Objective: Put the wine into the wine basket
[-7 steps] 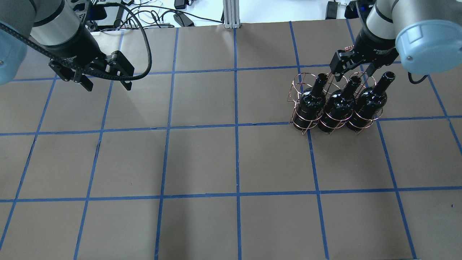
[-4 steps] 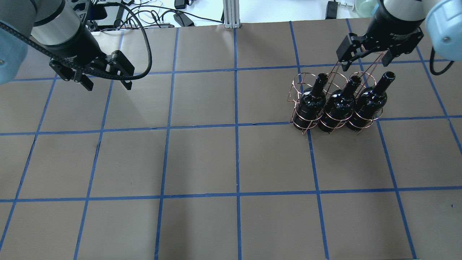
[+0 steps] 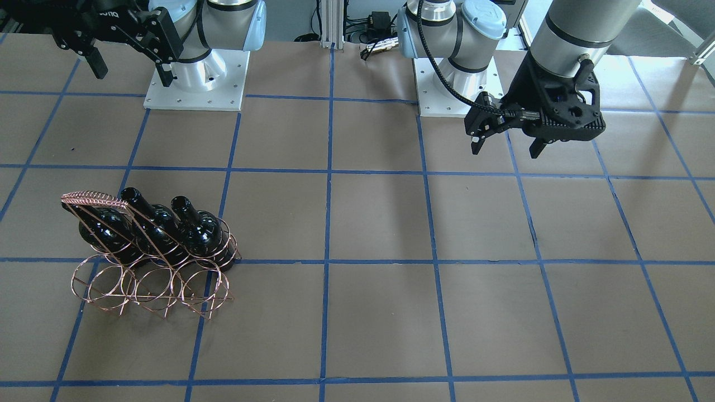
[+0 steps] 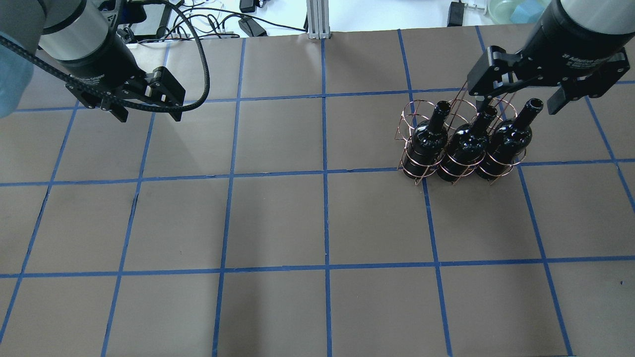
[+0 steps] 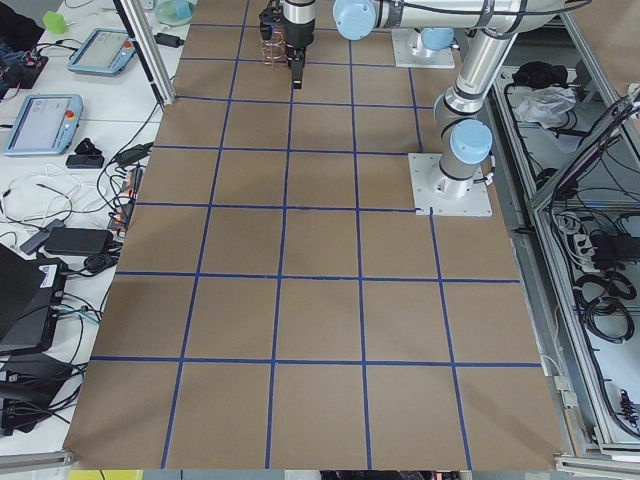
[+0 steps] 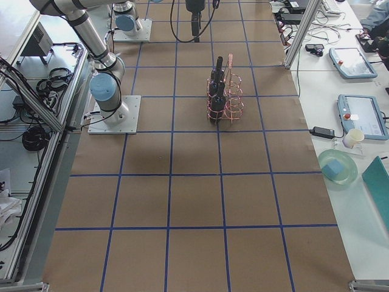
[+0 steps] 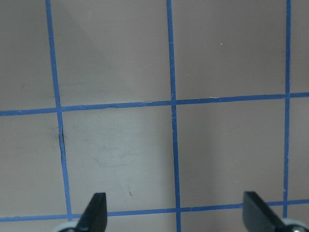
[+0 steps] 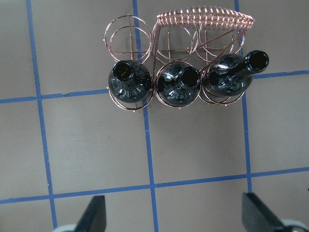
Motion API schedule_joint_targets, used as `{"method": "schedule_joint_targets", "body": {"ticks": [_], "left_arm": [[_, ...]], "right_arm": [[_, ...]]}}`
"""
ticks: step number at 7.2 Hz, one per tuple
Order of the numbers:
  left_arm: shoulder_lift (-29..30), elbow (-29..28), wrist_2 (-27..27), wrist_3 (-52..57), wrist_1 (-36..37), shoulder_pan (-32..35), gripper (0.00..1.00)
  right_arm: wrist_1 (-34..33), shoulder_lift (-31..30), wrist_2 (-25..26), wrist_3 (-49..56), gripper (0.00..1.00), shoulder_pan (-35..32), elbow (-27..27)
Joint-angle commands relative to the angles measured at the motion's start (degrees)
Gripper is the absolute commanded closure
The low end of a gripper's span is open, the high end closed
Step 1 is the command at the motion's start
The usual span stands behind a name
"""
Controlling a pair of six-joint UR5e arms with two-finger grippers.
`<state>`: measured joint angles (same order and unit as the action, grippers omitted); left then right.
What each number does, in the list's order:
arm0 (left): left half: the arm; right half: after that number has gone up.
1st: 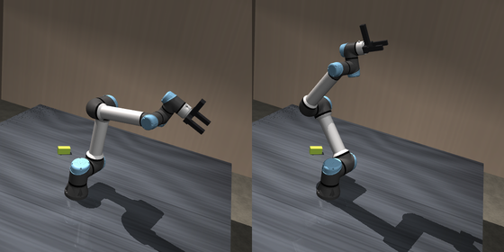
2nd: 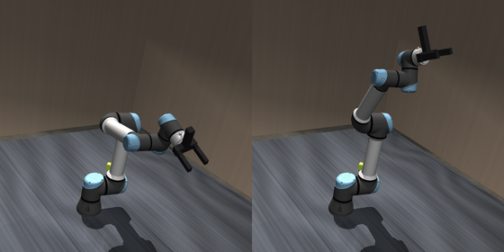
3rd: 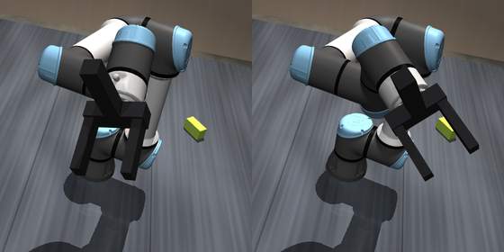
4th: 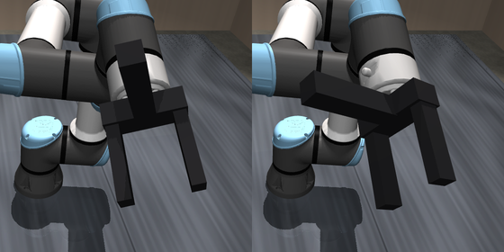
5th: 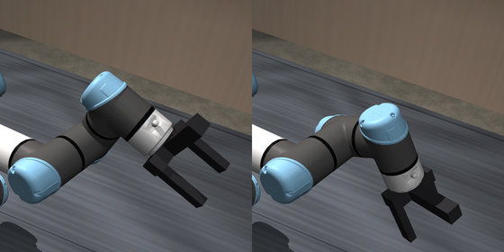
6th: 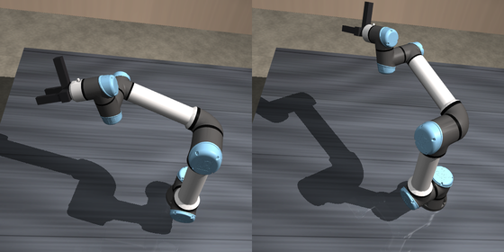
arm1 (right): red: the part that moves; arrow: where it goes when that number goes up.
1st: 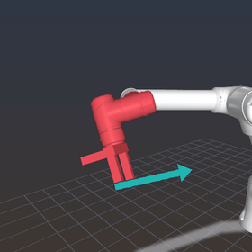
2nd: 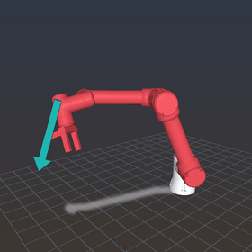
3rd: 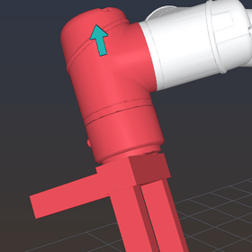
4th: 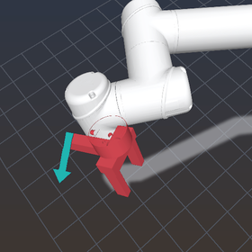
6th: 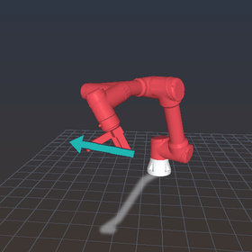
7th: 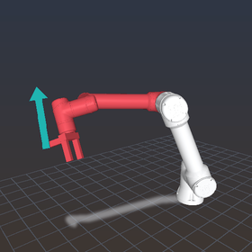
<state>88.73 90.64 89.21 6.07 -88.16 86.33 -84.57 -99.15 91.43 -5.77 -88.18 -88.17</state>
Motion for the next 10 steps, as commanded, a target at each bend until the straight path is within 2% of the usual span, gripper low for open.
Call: {"method": "schedule_joint_targets", "body": {"ticks": [1,4,7,10], "left_arm": [[-0.7,0.0,0.2,0.0,0.0,0.1,0.00],[-0.6,0.0,0.1,0.0,0.0,-0.5,0.00],[-0.5,0.0,0.2,0.0,0.0,-0.6,0.00],[-0.5,0.0,0.2,0.1,0.0,-0.6,0.00]], "right_arm": [[0.9,3.2,-0.7,-4.2,0.00,-1.5,3.8],[1.6,5.9,1.2,-3.3,0.00,-1.7,5.5],[0.1,9.7,0.3,-3.3,0.00,-1.8,7.6],[0.5,9.4,1.0,-2.9,0.00,-1.8,7.1]]}}
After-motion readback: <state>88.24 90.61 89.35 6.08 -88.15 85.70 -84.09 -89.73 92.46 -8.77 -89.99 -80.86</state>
